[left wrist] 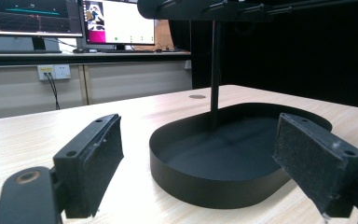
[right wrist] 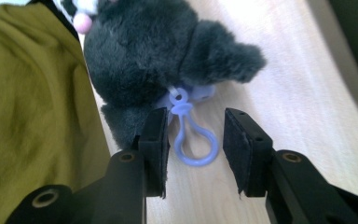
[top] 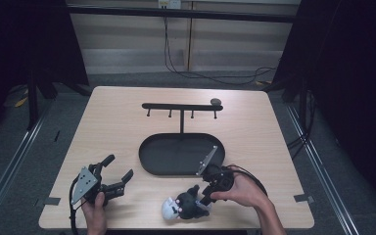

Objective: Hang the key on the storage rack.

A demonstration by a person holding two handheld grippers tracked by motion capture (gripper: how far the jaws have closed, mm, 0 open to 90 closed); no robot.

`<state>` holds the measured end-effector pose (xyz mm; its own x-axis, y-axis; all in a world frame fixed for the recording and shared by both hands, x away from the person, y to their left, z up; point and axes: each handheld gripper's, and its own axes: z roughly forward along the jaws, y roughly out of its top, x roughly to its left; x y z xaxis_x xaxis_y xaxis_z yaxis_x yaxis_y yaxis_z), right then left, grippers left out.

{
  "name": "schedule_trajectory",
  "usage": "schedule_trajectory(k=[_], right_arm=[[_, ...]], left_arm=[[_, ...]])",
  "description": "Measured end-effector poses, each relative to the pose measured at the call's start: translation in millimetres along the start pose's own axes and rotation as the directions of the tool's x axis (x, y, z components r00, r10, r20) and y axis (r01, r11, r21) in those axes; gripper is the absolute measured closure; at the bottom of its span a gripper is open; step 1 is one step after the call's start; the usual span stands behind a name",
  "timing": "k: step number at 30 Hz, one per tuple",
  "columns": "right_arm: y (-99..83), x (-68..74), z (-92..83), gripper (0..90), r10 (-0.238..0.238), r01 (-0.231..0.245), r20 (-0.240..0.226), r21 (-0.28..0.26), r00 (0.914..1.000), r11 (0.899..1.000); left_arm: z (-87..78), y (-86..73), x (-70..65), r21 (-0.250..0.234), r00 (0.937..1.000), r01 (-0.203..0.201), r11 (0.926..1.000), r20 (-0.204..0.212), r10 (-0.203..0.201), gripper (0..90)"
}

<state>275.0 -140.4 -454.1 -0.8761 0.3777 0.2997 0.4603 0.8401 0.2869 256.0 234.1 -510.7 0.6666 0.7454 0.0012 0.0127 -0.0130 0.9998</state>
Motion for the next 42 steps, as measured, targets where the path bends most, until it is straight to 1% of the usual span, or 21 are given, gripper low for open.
schedule_trajectory(k=[1, 4, 5, 8, 10, 12, 14, 18, 20, 24, 26, 27, 29, 30, 34, 35, 36, 37, 39, 41, 42], right_arm=[[1.4, 0.4, 1.9, 60.9, 0.003, -0.003, -0.004, 0.016, 1.0000, 1.000], [4.0, -0.1, 6.4, 60.9, -0.022, 0.022, -0.019, 0.040, 0.9996, 0.999], [5.1, 0.8, 7.9, 61.0, -0.021, 0.022, -0.020, 0.053, 0.9996, 0.998], [8.1, 0.8, 12.4, 63.8, -0.049, 0.051, -0.034, 0.072, 0.9983, 0.996], [9.8, 0.8, 14.8, 65.8, -0.049, 0.053, -0.042, 0.090, 0.9979, 0.995], [10.7, -0.9, 17.8, 66.4, -0.067, 0.071, -0.048, 0.100, 0.9966, 0.992], [11.4, -1.3, 19.9, 68.0, -0.065, 0.071, -0.053, 0.110, 0.9965, 0.991], [12.1, -0.9, 20.7, 73.0, -0.077, 0.082, -0.054, 0.104, 0.9956, 0.991], [12.0, -0.7, 21.6, 80.5, -0.078, 0.084, -0.060, 0.110, 0.9951, 0.990], [12.4, -0.6, 22.4, 86.7, -0.086, 0.092, -0.061, 0.102, 0.9945, 0.991], [12.8, -1.0, 22.5, 87.0, -0.091, 0.096, -0.056, 0.100, 0.9943, 0.990], [12.9, -0.5, 22.2, 87.1, -0.082, 0.088, -0.053, 0.105, 0.9952, 0.991], [13.6, -0.2, 22.3, 87.1, -0.085, 0.090, -0.049, 0.111, 0.9952, 0.990], [15.2, 0.5, 22.6, 87.2, -0.082, 0.087, -0.044, 0.125, 0.9956, 0.988], [16.4, 1.2, 22.5, 87.3, -0.075, 0.080, -0.044, 0.131, 0.9962, 0.988], [16.4, 1.3, 22.0, 87.3, -0.071, 0.077, -0.046, 0.131, 0.9964, 0.988], [16.6, 0.5, 21.3, 87.3, -0.078, 0.083, -0.046, 0.123, 0.9959, 0.989], [16.8, 0.6, 19.6, 87.3, -0.066, 0.072, -0.051, 0.113, 0.9965, 0.991], [17.3, 0.5, 17.5, 87.3, -0.073, 0.077, -0.043, 0.100, 0.9964, 0.992], [19.0, 1.4, 16.9, 87.3, -0.082, 0.086, -0.041, 0.102, 0.9957, 0.991], [20.0, 2.8, 16.1, 87.3, -0.071, 0.075, -0.038, 0.112, 0.9967, 0.991]], left_arm=[[0.0, 0.0, 0.0, 0.000, 1.0000, 0.000, 1.0000, 0.000, 0.000, 15.3], [0.0, 0.0, 0.0, 0.000, 1.0000, 0.000, 1.0000, 0.001, 0.000, 15.3], [0.0, 0.0, 0.0, 0.000, 1.0000, 0.001, 1.0000, 0.001, -0.001, 15.3], [0.1, 0.0, -0.1, -0.001, 1.0000, 0.002, 1.0000, 0.001, -0.002, 15.2], [0.1, 0.0, -0.1, -0.001, 1.0000, 0.002, 1.0000, 0.002, -0.002, 15.3], [0.0, 0.0, -0.1, -0.001, 1.0000, 0.002, 1.0000, 0.002, -0.002, 15.3], [0.1, 0.0, -0.1, -0.001, 1.0000, 0.002, 1.0000, 0.002, -0.002, 15.3], [0.0, 0.0, -0.1, -0.001, 1.0000, 0.002, 1.0000, 0.002, -0.002, 15.3], [0.0, -0.1, -0.1, -0.001, 1.0000, 0.002, 1.0000, 0.002, -0.002, 15.3], [0.0, 0.0, -0.1, -0.001, 1.0000, 0.002, 1.0000, 0.002, -0.002, 15.3], [0.0, -0.1, -0.1, -0.001, 1.0000, 0.002, 1.0000, 0.002, -0.002, 15.3], [0.0, -0.1, -0.1, -0.001, 1.0000, 0.002, 1.0000, 0.002, -0.002, 15.3], [0.0, -0.1, -0.1, -0.001, 1.0000, 0.002, 1.0000, 0.002, -0.002, 15.3], [0.0, 0.0, -0.1, -0.001, 1.0000, 0.002, 1.0000, 0.003, -0.002, 15.3], [0.0, 0.0, -0.1, -0.001, 1.0000, 0.002, 1.0000, 0.004, -0.002, 15.3], [0.0, 0.0, -0.1, -0.001, 1.0000, 0.002, 1.0000, 0.004, -0.002, 15.3], [-0.1, 0.0, -0.1, 0.001, 1.0000, 0.002, 1.0000, 0.005, -0.002, 15.3], [0.0, 0.0, -0.1, -0.001, 1.0000, 0.002, 1.0000, 0.004, -0.002, 15.3], [0.0, 0.0, -0.1, -0.001, 1.0000, 0.002, 1.0000, 0.004, -0.002, 15.3], [0.0, 0.0, -0.1, -0.001, 1.0000, 0.002, 1.0000, 0.004, -0.002, 15.3], [0.0, 0.0, -0.1, -0.001, 1.0000, 0.002, 1.0000, 0.004, -0.002, 15.3]])
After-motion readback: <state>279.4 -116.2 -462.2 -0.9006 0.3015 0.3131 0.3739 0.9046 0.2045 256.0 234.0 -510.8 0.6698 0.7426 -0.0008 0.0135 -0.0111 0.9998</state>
